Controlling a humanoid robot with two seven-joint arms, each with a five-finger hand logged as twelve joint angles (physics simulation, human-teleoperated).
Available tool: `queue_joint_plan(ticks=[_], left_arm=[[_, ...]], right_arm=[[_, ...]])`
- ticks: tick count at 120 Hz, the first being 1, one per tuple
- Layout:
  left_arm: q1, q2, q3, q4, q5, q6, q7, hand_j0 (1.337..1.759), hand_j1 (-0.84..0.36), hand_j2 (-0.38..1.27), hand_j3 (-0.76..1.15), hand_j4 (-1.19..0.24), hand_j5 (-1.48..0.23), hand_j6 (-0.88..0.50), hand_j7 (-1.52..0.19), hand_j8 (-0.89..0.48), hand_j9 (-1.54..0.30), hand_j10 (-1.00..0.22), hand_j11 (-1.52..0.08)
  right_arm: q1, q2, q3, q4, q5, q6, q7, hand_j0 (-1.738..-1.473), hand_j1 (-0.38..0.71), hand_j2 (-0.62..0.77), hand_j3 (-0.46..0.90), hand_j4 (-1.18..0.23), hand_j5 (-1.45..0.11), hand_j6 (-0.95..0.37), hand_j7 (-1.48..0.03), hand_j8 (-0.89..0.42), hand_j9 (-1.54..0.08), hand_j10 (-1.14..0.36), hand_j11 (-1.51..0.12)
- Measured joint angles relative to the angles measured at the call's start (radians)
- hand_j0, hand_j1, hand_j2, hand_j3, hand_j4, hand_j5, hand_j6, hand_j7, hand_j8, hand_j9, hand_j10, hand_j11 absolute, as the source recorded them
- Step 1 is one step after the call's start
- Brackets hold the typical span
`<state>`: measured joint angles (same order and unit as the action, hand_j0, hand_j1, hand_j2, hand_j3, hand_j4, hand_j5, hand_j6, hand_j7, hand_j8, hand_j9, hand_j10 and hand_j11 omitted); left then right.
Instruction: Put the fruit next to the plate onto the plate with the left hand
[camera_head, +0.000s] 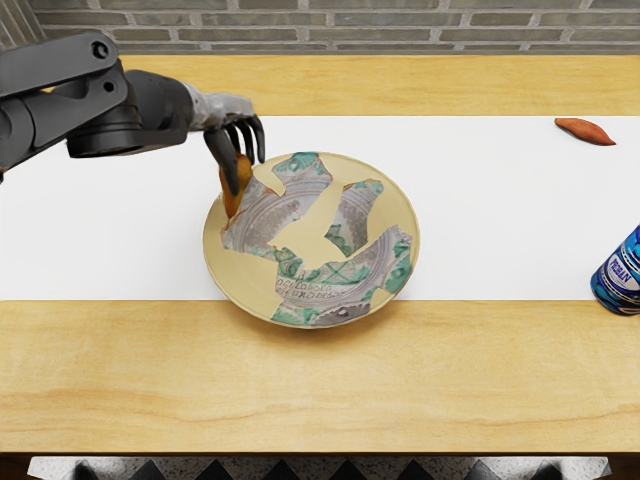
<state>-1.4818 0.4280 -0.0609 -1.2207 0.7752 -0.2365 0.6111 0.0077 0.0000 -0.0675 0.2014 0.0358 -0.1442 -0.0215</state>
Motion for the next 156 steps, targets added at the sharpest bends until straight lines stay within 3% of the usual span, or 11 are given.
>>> queue_joint_plan(ticks=[56,71,86,98,113,138,156], left_arm=[[0.007,-0.127,0.008,0.044,-0.014,-0.001,0.0,1.657,-0.38,0.57,0.0,-0.72,-0.96,-0.56,-0.96,-0.49,-0.95,-0.73,-0.96],[0.011,-0.137,0.006,0.043,-0.013,0.0,0.0,1.657,-0.06,0.32,0.0,-0.4,-0.54,-0.32,-0.54,-0.28,-0.53,-0.41,-0.54],[0.015,-0.126,0.001,0.044,-0.042,0.0,0.0,1.658,0.13,0.17,0.0,-0.22,-0.29,-0.17,-0.29,-0.15,-0.29,-0.22,-0.29],[0.033,-0.049,-0.008,0.044,-0.17,-0.012,0.0,1.658,0.21,0.11,0.0,-0.14,-0.18,-0.11,-0.18,-0.09,-0.18,-0.14,-0.18],[0.184,0.023,-0.149,0.041,-0.242,-0.164,0.0,1.658,0.28,0.06,0.0,-0.07,-0.1,-0.06,-0.1,-0.05,-0.1,-0.07,-0.1],[0.213,0.286,-0.289,0.042,-0.421,-0.345,0.0,1.658,0.32,0.02,0.0,-0.03,-0.04,-0.02,-0.03,-0.02,-0.03,-0.03,-0.03],[0.224,0.333,-0.31,0.047,-0.509,-0.368,0.0,1.658,0.34,0.01,0.0,-0.01,-0.02,-0.01,-0.02,-0.01,-0.02,-0.01,-0.02]], right_arm=[[-0.002,0.0,0.002,0.003,0.001,0.0,-0.002,-1.658,-0.31,-0.01,0.0,-0.03,-0.04,-0.03,-0.04,-0.03,-0.04,-0.03,-0.04],[-0.002,0.0,0.001,0.003,0.001,0.0,-0.002,-1.658,-0.31,-0.01,0.0,-0.03,-0.04,-0.03,-0.04,-0.03,-0.04,-0.03,-0.04],[-0.002,0.0,0.001,0.003,0.001,0.0,-0.002,-1.658,-0.31,-0.01,0.0,-0.03,-0.04,-0.03,-0.04,-0.03,-0.04,-0.03,-0.04],[-0.002,0.0,0.001,0.003,0.001,0.0,-0.002,-1.658,-0.31,-0.01,0.0,-0.03,-0.04,-0.03,-0.04,-0.03,-0.04,-0.03,-0.04],[-0.002,0.0,0.002,0.005,0.001,0.0,-0.002,-1.658,-0.31,-0.01,0.0,-0.03,-0.04,-0.03,-0.04,-0.03,-0.04,-0.03,-0.04],[0.0,0.0,0.004,0.007,0.001,0.0,-0.002,-1.658,-0.31,-0.01,0.0,-0.03,-0.04,-0.03,-0.04,-0.03,-0.04,-0.03,-0.04],[0.001,0.0,0.005,0.007,0.001,0.0,-0.002,-1.658,-0.31,-0.01,0.0,-0.03,-0.04,-0.03,-0.04,-0.03,-0.04,-0.03,-0.04]])
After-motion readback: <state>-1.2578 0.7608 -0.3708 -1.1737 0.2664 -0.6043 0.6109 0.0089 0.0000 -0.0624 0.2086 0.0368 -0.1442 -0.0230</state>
